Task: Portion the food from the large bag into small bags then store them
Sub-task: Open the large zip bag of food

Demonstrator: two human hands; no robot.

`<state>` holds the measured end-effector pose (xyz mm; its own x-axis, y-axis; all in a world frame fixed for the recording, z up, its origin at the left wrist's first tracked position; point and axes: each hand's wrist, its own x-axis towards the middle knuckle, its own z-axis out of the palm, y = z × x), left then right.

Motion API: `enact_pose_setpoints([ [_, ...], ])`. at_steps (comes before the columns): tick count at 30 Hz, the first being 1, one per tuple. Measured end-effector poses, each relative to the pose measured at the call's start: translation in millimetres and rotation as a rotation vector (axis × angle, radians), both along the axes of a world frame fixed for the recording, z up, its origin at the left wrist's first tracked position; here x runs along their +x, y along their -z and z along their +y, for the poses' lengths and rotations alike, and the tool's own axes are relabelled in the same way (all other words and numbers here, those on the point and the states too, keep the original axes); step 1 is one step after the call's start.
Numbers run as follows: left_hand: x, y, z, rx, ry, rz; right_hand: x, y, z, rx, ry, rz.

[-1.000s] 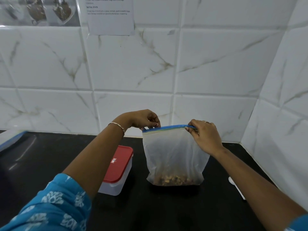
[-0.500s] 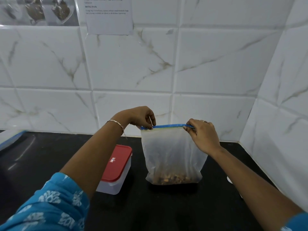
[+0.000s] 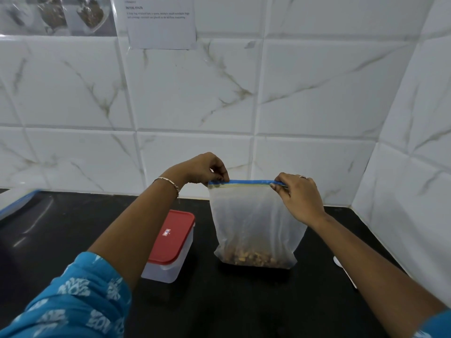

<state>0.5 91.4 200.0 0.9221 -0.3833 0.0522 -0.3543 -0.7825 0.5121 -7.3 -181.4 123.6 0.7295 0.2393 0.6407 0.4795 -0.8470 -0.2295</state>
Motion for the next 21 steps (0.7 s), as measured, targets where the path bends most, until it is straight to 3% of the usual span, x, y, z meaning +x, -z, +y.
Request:
enact_pose_setpoints([
  [9, -1.5, -5.3, -7.9, 0.096, -0.085, -0.062, 1.9, -0.9, 3.5, -0.004, -0.013, 0.004],
  [21, 1.7, -2.3, -6.2, 0.187, -0.017, -0.083, 1.8, -1.2, 3.4, 0.002, -0.025, 0.004],
])
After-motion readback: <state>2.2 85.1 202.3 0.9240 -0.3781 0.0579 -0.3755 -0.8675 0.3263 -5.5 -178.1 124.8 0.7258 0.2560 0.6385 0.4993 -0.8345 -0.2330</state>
